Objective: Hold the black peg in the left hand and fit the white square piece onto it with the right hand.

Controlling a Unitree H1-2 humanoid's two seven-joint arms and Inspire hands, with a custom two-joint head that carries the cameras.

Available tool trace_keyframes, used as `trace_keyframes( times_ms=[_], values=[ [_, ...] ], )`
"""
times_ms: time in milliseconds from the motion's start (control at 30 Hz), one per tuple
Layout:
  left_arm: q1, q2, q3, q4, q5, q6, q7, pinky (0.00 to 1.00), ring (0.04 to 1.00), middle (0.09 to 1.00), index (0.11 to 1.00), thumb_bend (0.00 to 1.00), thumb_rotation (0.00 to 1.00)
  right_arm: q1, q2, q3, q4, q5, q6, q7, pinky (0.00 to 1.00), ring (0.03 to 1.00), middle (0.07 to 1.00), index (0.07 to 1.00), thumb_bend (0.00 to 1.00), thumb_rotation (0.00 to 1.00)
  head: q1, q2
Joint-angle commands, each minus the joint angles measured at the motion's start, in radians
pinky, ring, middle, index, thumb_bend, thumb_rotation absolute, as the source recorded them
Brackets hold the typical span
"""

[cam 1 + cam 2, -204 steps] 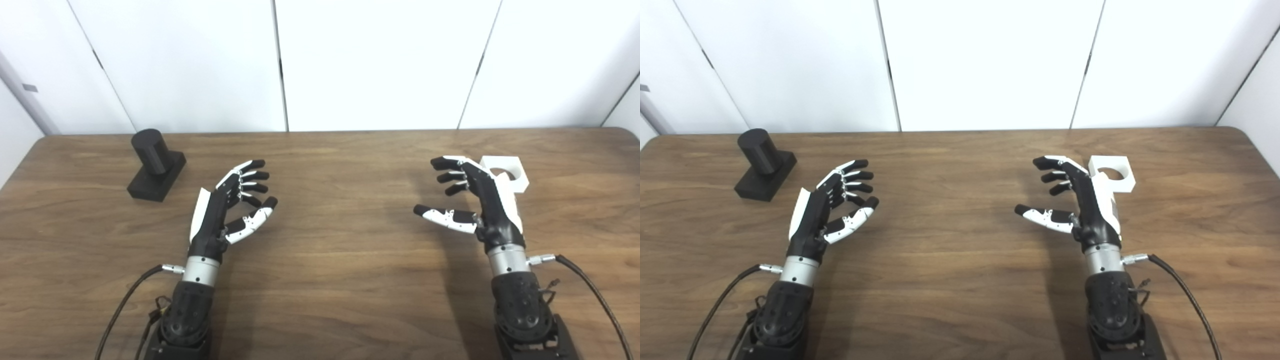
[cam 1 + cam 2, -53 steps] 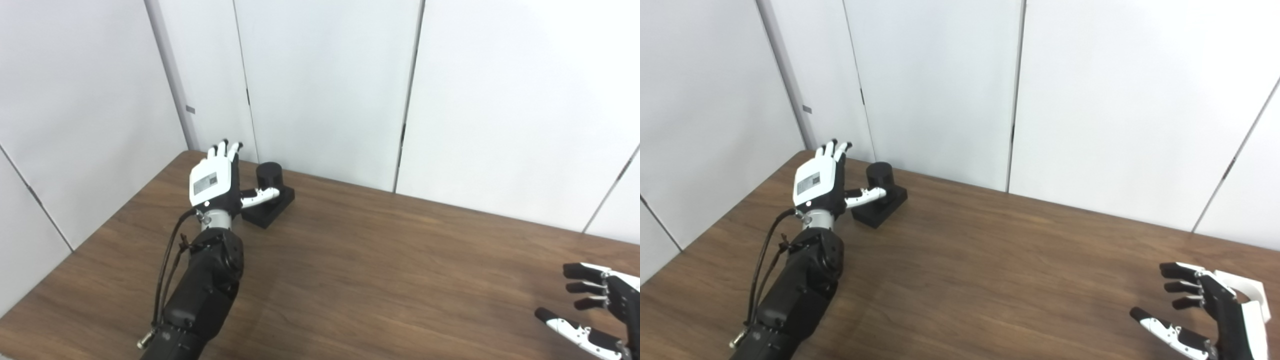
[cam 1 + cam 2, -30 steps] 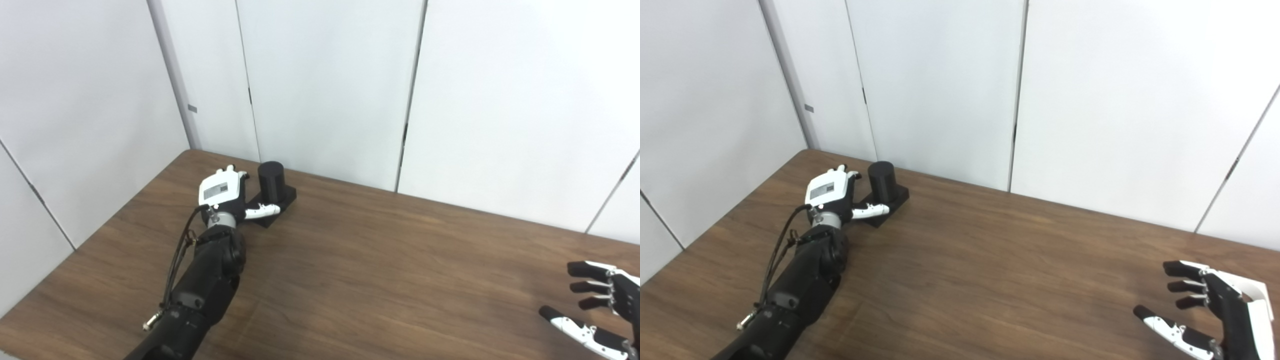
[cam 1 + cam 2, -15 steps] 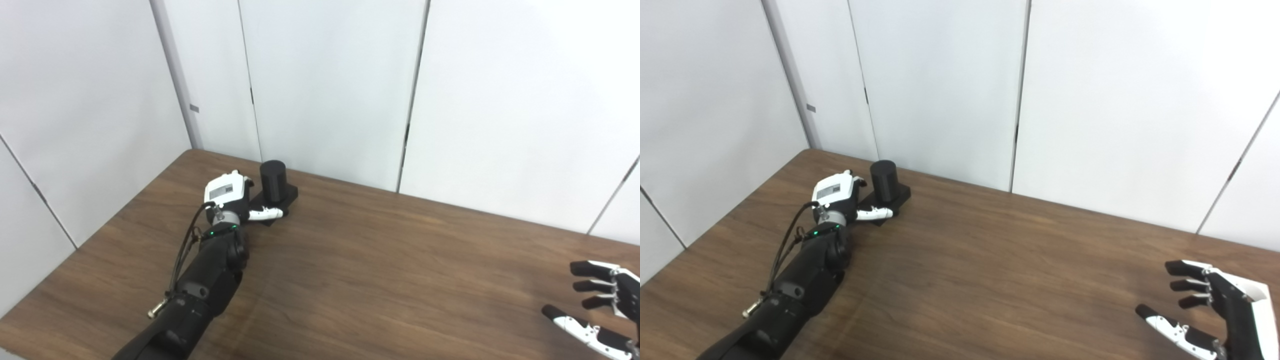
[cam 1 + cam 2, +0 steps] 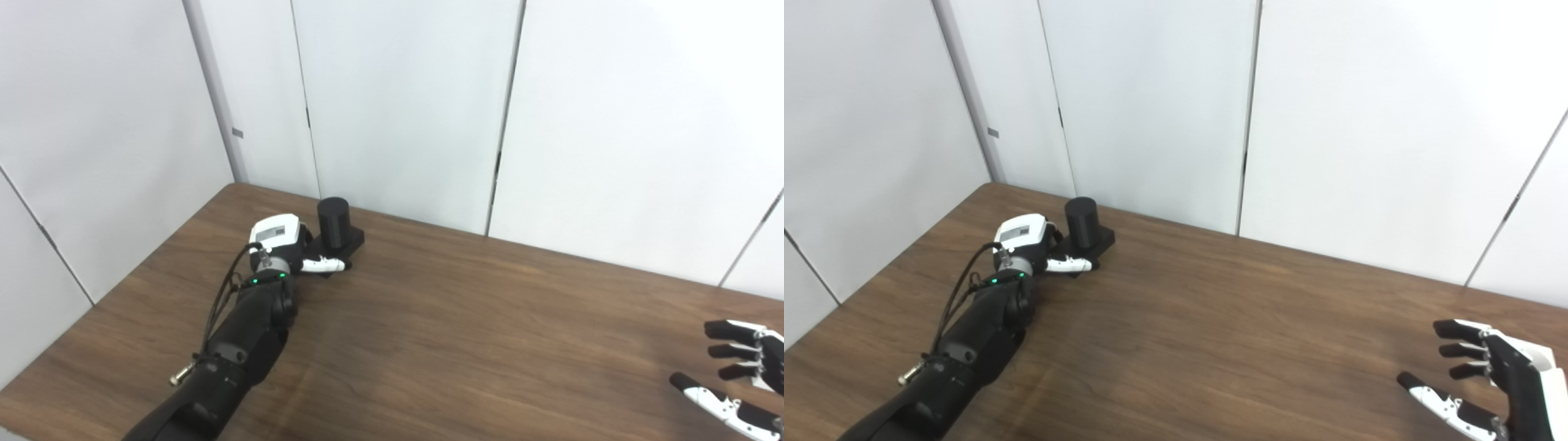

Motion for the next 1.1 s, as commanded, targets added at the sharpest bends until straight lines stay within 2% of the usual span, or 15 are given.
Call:
trace_keyframes(
  times_ms=[0,100,200,267,400,567,700,733,833,967,1067],
  values=[
    [0.000,0.022,0.014,-0.026,0.010,0.005,-0.054,0.72,0.924,0.919,0.723,0.88,0.46,-0.021,-0.004,-0.007,-0.047,0.001,-0.009,-0.004,0.48,0.616,0.677,0.631,0.55,0.00,0.001,0.004],
    [0.010,0.022,0.025,-0.053,0.014,0.005,-0.092,0.76,0.936,0.899,0.724,0.83,0.37,-0.021,-0.004,-0.005,-0.052,0.002,-0.003,-0.001,0.49,0.624,0.677,0.629,0.54,0.00,0.000,0.005],
    [0.011,0.024,0.022,-0.056,0.034,0.005,-0.122,0.71,0.898,0.859,0.717,0.83,0.34,-0.020,-0.005,-0.002,-0.053,-0.003,0.000,-0.001,0.49,0.619,0.673,0.626,0.55,0.00,0.001,0.007],
    [0.010,0.026,0.017,-0.053,0.047,0.005,-0.140,0.71,0.894,0.861,0.713,0.83,0.34,-0.020,-0.006,-0.002,-0.053,-0.002,0.001,0.000,0.49,0.617,0.673,0.628,0.55,0.00,0.001,0.008],
    [0.010,0.025,0.012,-0.056,0.061,0.005,-0.161,0.64,0.823,0.806,0.655,0.85,0.30,-0.021,-0.006,-0.005,-0.044,0.007,-0.011,-0.002,0.48,0.622,0.679,0.625,0.54,0.00,0.000,0.011],
    [0.013,0.034,-0.010,-0.056,0.051,0.005,-0.168,0.63,0.823,0.805,0.690,0.87,0.28,-0.022,-0.006,-0.005,-0.038,0.011,-0.019,-0.005,0.49,0.609,0.674,0.621,0.54,0.00,-0.002,0.013],
    [0.017,0.044,-0.031,-0.060,0.034,0.004,-0.167,0.63,0.829,0.806,0.656,0.88,0.28,-0.024,-0.006,-0.004,-0.036,0.007,-0.018,-0.006,0.48,0.607,0.673,0.619,0.54,0.00,-0.007,0.014],
    [0.019,0.047,-0.038,-0.060,0.024,0.002,-0.165,0.62,0.816,0.800,0.624,0.87,0.27,-0.025,-0.006,-0.003,-0.036,0.007,-0.020,-0.007,0.47,0.604,0.671,0.619,0.54,0.00,-0.007,0.014],
    [0.021,0.059,-0.063,-0.046,-0.009,-0.023,-0.150,0.60,0.801,0.791,0.544,0.86,0.24,-0.026,-0.005,-0.003,-0.034,0.008,-0.025,-0.008,0.46,0.594,0.664,0.614,0.54,0.00,-0.014,0.015],
    [0.025,0.077,-0.105,-0.068,-0.059,-0.065,-0.167,0.64,0.846,0.856,0.580,0.87,0.24,-0.027,-0.007,-0.002,-0.026,0.005,-0.038,-0.012,0.46,0.581,0.654,0.612,0.55,0.00,-0.027,0.017],
    [0.045,0.089,-0.123,-0.104,-0.127,-0.153,-0.161,0.62,0.828,0.849,0.576,0.86,0.22,-0.027,-0.004,0.000,-0.031,0.001,-0.032,-0.011,0.45,0.575,0.652,0.610,0.55,0.00,-0.036,0.020]
  ],
)
